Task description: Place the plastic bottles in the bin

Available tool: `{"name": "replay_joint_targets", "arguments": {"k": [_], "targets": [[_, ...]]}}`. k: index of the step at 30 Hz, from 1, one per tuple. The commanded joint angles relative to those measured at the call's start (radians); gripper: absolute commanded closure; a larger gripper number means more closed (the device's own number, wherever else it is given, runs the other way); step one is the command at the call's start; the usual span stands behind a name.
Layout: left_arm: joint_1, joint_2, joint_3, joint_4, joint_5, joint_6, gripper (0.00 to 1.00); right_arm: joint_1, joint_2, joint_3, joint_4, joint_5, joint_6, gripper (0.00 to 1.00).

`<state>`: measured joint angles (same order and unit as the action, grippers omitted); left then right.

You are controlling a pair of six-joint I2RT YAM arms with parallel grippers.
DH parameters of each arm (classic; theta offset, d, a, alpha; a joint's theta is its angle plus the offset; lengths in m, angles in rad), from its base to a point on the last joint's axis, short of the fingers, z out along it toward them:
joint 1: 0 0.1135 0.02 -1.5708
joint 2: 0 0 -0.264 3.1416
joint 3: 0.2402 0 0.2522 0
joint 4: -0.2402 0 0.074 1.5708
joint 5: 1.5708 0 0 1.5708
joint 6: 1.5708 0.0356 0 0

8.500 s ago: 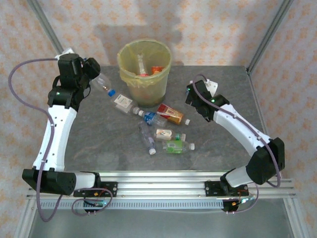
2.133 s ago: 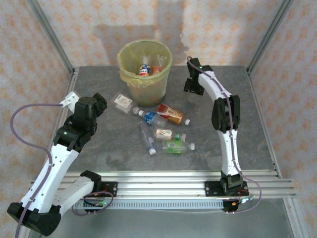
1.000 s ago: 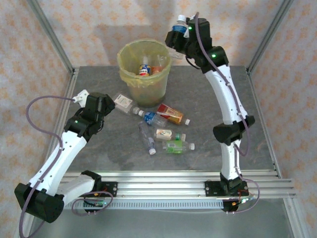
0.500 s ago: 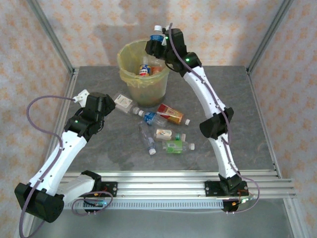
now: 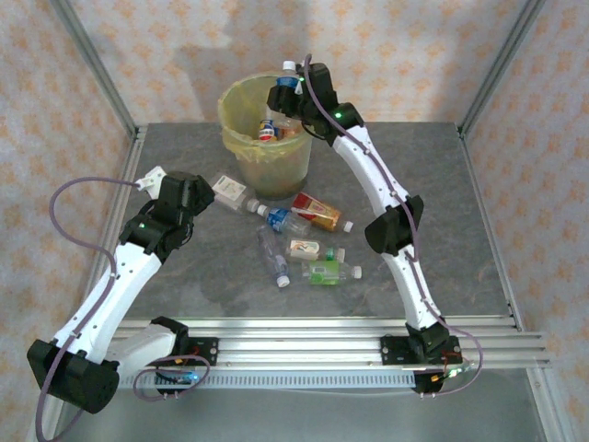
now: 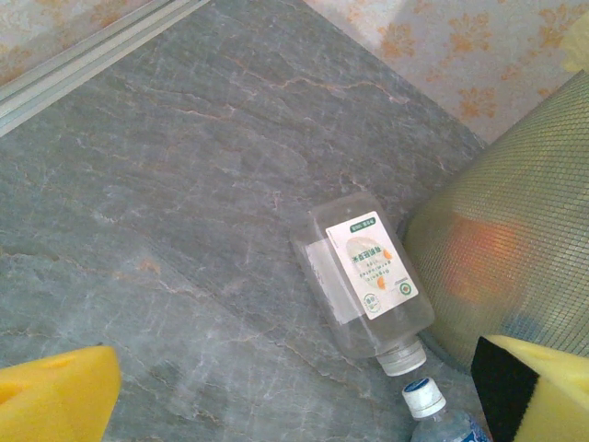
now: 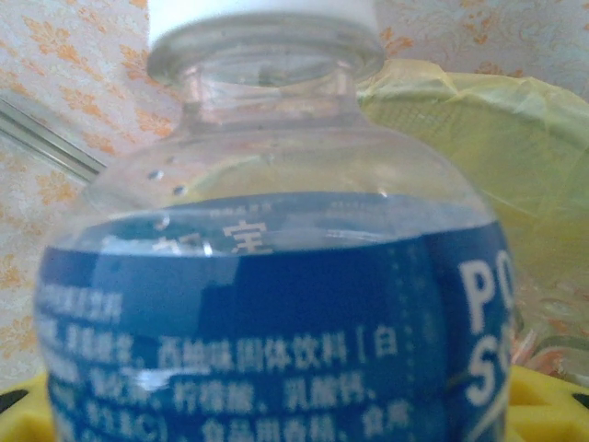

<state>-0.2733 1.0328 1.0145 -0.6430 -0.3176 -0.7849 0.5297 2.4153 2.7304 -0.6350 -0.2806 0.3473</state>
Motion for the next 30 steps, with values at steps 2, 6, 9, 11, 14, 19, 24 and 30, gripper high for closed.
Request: {"name": "replay_joint_targets", "arguments": {"k": [2, 6, 9, 11, 14, 19, 24, 30], "targets": [[-0.004, 0.003, 0.027, -0.012, -0.003, 0.007, 0.0, 0.003, -0.007, 0.041, 0.009, 0.016, -0.011, 0.4], [-0.004, 0.004, 0.031, -0.011, -0.002, 0.007, 0.0, 0.003, -0.016, 0.043, 0.004, 0.021, -0.016, 0.36], [-0.004, 0.004, 0.032, -0.011, -0.001, 0.007, 0.0, 0.003, -0.023, 0.043, -0.004, 0.025, -0.019, 0.3], [-0.004, 0.004, 0.032, -0.011, -0.001, 0.008, 0.0, 0.003, -0.027, 0.043, -0.01, 0.034, -0.019, 0.25], [-0.003, 0.004, 0.033, -0.009, 0.003, 0.007, 0.0, 0.003, -0.034, 0.043, -0.017, 0.041, -0.025, 0.17], [-0.004, 0.004, 0.035, -0.009, 0.004, 0.007, 0.0, 0.003, -0.045, 0.043, -0.028, 0.055, -0.033, 0.12], [-0.005, 0.004, 0.036, -0.011, 0.001, 0.009, 0.0, 0.003, -0.06, 0.043, -0.04, 0.068, -0.04, 0.11], [-0.003, 0.01, 0.039, -0.016, -0.011, 0.013, 0.0, 0.003, -0.093, 0.043, -0.071, 0.087, -0.048, 0.1]]}}
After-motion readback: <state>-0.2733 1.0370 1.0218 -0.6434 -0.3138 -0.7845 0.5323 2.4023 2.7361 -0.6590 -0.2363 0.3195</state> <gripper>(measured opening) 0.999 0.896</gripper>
